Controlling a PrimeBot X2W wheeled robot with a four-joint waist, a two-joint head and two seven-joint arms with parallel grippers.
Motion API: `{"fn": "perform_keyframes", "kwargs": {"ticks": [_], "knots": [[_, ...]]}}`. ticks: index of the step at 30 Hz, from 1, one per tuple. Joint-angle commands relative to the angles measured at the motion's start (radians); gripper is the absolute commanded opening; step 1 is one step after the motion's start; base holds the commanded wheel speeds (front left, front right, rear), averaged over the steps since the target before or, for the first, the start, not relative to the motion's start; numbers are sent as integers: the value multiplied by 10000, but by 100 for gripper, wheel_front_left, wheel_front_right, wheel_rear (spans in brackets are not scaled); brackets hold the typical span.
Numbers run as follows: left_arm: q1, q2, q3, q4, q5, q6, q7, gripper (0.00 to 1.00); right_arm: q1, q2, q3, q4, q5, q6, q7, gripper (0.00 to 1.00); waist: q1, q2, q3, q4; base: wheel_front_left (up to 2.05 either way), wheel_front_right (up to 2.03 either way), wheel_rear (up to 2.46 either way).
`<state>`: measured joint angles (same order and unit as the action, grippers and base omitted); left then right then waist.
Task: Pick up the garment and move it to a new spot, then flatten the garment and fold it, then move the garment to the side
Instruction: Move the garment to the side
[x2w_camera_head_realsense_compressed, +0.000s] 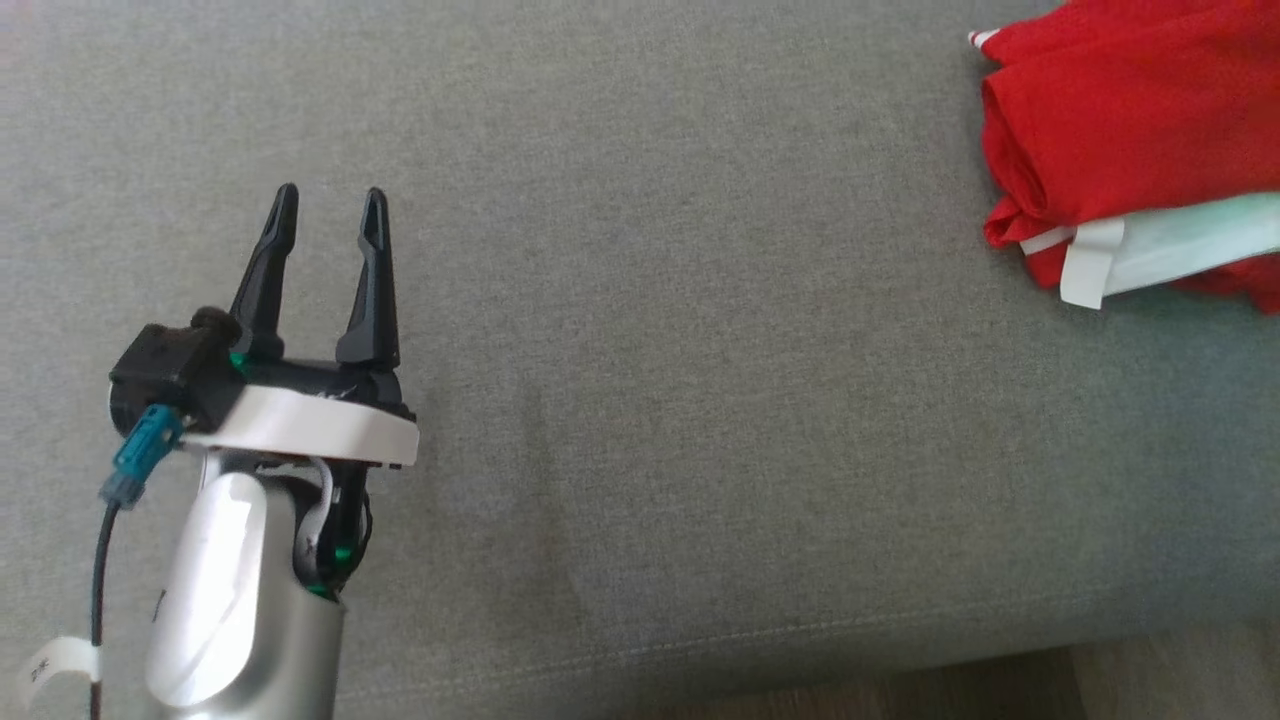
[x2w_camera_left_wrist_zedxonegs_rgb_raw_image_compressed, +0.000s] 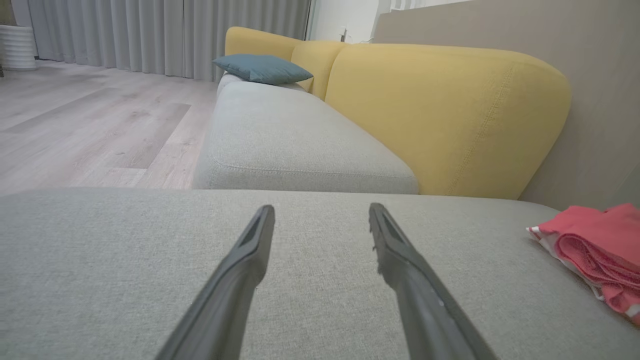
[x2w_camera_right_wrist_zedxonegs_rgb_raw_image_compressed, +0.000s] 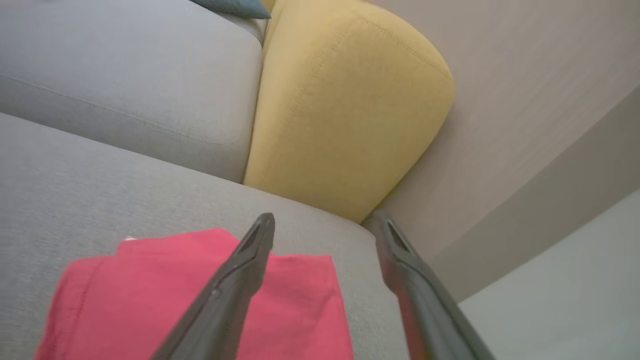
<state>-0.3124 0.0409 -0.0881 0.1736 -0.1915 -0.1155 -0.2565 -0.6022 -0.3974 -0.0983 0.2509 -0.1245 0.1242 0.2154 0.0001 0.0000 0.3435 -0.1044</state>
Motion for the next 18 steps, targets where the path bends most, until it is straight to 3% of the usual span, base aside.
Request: {"fn": "perform_keyframes", "kwargs": {"ticks": [1, 18], "knots": [[-206, 93, 272, -277, -74, 5, -53, 100, -10, -12, 181, -444, -13, 65, -73, 100, -1, 0, -123, 56, 0, 0, 0], [521, 93, 219, -371, -356, 408, -53, 100, 760, 2448, 1358, -806, 756, 65, -980, 100, -1, 0, -1879, 770, 0, 0, 0]]}}
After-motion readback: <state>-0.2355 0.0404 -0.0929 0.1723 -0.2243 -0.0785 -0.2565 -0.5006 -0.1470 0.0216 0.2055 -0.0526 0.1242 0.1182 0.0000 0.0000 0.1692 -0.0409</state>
